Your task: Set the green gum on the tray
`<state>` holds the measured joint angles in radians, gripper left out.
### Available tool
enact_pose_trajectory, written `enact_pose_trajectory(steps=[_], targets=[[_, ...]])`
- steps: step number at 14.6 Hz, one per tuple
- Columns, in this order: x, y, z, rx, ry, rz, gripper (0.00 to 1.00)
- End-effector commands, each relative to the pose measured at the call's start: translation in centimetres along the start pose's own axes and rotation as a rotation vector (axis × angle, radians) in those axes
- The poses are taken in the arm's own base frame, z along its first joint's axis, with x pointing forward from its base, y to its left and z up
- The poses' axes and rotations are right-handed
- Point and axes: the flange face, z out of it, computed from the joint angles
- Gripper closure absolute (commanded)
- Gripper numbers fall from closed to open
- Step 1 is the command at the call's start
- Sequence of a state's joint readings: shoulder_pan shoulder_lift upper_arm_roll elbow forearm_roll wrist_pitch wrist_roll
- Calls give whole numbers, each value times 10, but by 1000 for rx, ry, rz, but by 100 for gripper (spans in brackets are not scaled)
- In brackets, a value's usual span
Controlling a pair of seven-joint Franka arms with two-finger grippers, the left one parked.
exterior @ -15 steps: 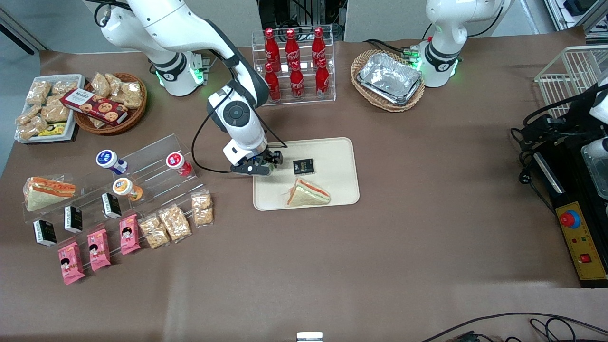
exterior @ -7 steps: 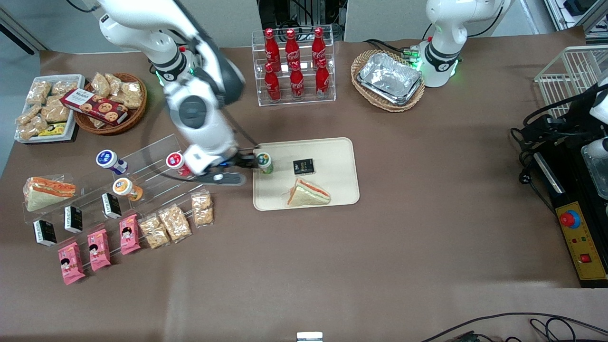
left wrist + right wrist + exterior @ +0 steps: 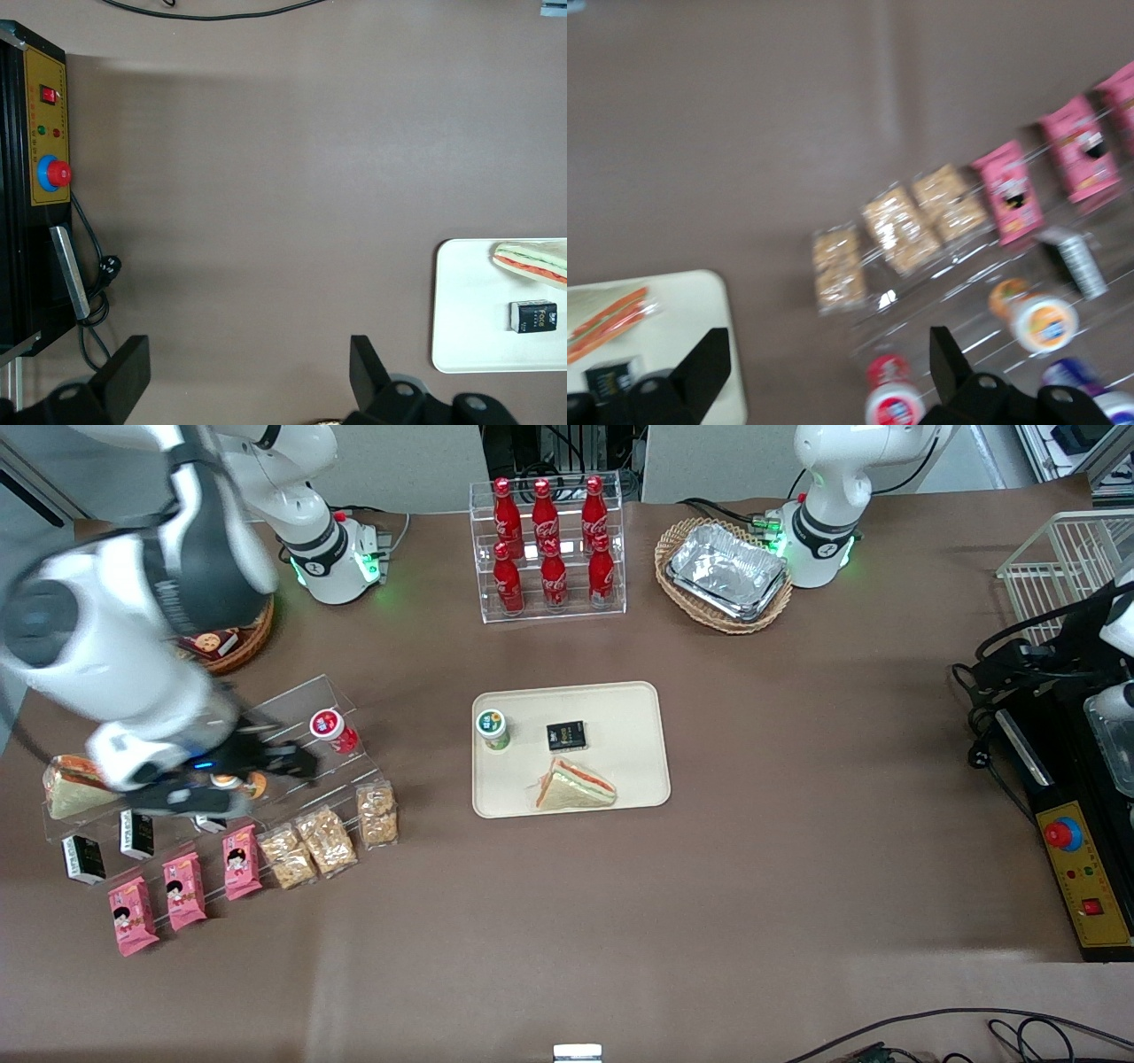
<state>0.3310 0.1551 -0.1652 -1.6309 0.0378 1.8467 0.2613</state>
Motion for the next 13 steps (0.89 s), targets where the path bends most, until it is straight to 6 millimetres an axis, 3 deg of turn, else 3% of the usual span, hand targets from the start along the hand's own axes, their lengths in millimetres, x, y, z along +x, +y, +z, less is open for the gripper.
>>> enact_pose_trajectory(steps=[1,3,6,10,13], targets=[[25,93,-28,-28,41,-10,0],[28,140,-35,-33,53,51,0],[23,179,-53,-41,79,38,0],[13,188,-74,-33,102,24,0],[-16,187,-97,-16,48,30,0]])
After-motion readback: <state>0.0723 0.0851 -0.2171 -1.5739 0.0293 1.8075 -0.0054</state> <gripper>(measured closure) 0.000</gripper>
